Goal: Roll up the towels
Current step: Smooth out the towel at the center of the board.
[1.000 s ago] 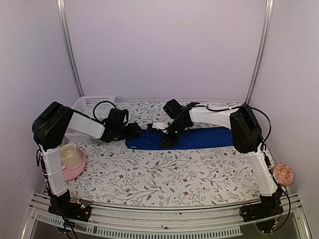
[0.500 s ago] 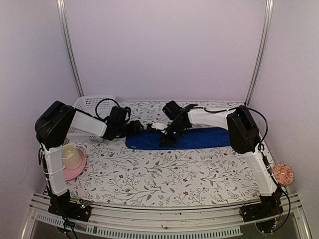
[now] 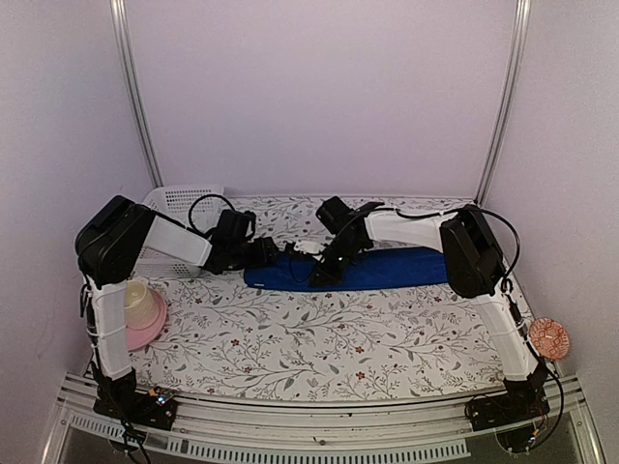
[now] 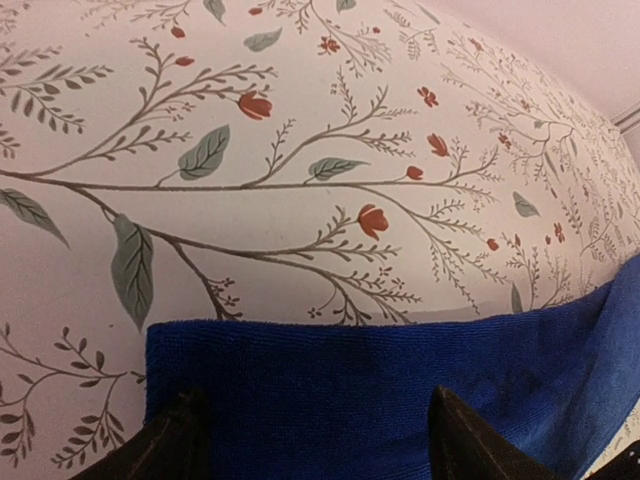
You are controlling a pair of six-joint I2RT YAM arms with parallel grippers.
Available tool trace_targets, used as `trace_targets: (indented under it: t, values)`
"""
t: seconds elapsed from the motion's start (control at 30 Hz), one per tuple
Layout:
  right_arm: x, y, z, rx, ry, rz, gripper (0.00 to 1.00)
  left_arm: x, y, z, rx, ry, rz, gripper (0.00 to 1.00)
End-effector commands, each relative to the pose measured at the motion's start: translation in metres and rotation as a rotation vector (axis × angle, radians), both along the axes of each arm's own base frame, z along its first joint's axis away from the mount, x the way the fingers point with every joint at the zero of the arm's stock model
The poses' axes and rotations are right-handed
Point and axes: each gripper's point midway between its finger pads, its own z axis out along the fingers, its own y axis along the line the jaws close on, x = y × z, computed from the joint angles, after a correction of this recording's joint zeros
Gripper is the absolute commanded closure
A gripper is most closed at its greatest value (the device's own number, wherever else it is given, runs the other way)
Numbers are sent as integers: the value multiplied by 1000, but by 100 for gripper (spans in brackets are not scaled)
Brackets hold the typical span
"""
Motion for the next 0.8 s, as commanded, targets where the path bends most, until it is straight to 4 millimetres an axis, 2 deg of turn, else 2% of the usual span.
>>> trace_targets:
  t: [0.0,0.23,0.43,0.6,0.73,0.77]
  values:
    - [-10,2,14,30,10,55,97,1,8,-12,45,29,21,24]
    - [-3,0,24,43,-8,42,98,1,11,-17,65,48,31,23]
    - [-14,0,32,67,22,83,98,2,12,-19,70,54,33,21]
    - [-24,-1,32,77,62,122,98,1,12,-19,77,59,35,19]
    - [-21,-3,23,48,56,110,97,1,13,-19,81,60,35,17]
    - [-19,-4,19,35,52,102,93,1,13,-19,80,61,35,16]
